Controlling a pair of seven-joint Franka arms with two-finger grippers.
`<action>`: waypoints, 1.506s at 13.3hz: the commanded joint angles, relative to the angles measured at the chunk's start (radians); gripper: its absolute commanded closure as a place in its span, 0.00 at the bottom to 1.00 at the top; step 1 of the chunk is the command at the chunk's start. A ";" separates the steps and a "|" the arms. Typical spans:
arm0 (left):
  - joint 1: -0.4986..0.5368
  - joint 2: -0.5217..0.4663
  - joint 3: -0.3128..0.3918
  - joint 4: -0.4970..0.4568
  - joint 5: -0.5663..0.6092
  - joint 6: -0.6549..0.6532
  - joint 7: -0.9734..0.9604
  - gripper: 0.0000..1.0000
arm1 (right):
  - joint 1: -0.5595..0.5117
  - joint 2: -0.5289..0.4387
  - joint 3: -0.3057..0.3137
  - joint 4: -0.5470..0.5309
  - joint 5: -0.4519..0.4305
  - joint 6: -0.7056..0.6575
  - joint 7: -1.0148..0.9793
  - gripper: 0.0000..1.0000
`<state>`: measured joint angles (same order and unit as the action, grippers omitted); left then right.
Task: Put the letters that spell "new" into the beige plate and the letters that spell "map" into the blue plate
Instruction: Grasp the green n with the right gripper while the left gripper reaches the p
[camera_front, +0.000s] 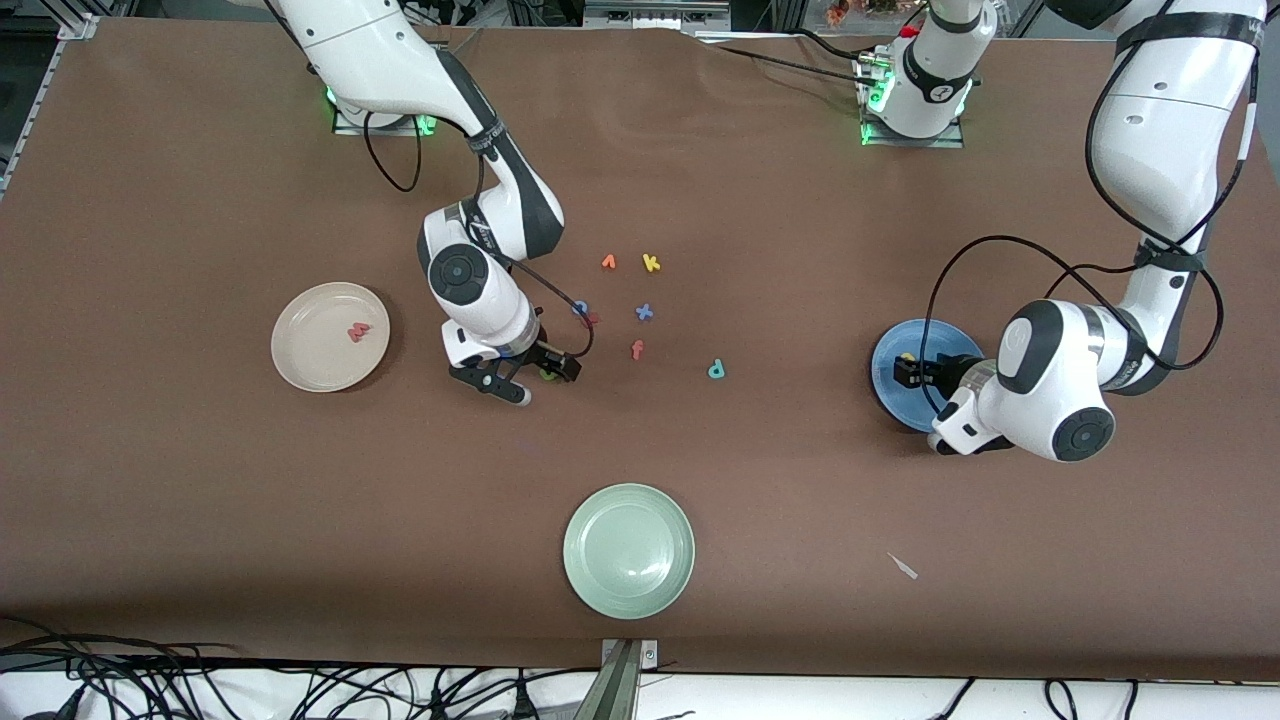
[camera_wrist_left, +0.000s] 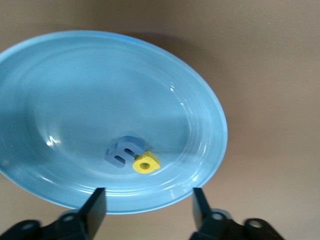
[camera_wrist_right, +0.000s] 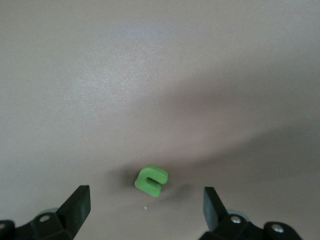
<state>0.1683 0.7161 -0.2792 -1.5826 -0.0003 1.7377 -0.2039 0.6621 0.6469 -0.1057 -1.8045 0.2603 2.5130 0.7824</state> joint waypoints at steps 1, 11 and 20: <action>-0.019 -0.020 -0.014 -0.005 0.013 -0.018 0.009 0.00 | 0.008 0.040 -0.005 0.043 0.022 0.000 -0.008 0.01; -0.289 -0.009 -0.127 -0.016 0.002 0.274 -0.314 0.00 | 0.005 0.054 0.000 0.060 0.034 -0.052 -0.011 0.37; -0.397 0.063 -0.113 -0.030 0.019 0.529 -0.391 0.26 | 0.007 0.066 0.000 0.065 0.036 -0.054 -0.011 0.64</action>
<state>-0.2044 0.7706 -0.4069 -1.6064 -0.0008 2.2303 -0.5673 0.6636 0.6845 -0.1048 -1.7695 0.2722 2.4686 0.7817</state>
